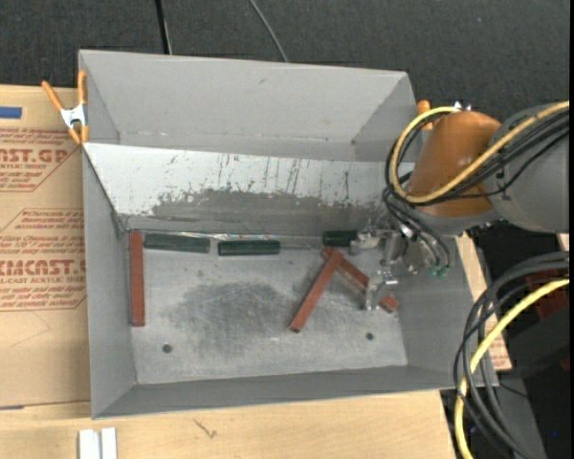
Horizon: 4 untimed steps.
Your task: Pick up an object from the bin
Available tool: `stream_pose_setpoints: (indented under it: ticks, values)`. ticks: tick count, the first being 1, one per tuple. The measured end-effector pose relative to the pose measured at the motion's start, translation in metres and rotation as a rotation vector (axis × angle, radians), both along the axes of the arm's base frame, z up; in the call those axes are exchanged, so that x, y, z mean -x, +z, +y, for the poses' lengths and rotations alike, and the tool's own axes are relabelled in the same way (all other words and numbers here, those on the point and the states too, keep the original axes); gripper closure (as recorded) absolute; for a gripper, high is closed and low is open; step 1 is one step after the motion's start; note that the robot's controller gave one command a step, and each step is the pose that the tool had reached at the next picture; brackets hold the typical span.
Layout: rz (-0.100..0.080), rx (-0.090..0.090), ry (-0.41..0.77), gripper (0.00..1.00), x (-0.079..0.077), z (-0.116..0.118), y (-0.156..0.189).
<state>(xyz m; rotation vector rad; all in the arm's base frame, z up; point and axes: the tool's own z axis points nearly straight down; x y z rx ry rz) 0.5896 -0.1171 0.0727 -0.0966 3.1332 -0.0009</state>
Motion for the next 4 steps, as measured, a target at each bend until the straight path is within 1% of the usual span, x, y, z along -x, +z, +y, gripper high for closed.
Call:
stream_pose_setpoints:
  ticks: [1, 2, 3, 4]
  values:
    - [-0.002, -0.002, -0.002, 1.00, -0.001, 0.001, 0.002]
    - [-0.002, -0.001, -0.002, 1.00, -0.001, 0.001, 0.002]
    - [0.004, -0.003, 0.001, 1.00, 0.002, 0.000, 0.008]
    - [-0.002, 0.002, 0.126, 1.00, 0.011, 0.004, 0.040]
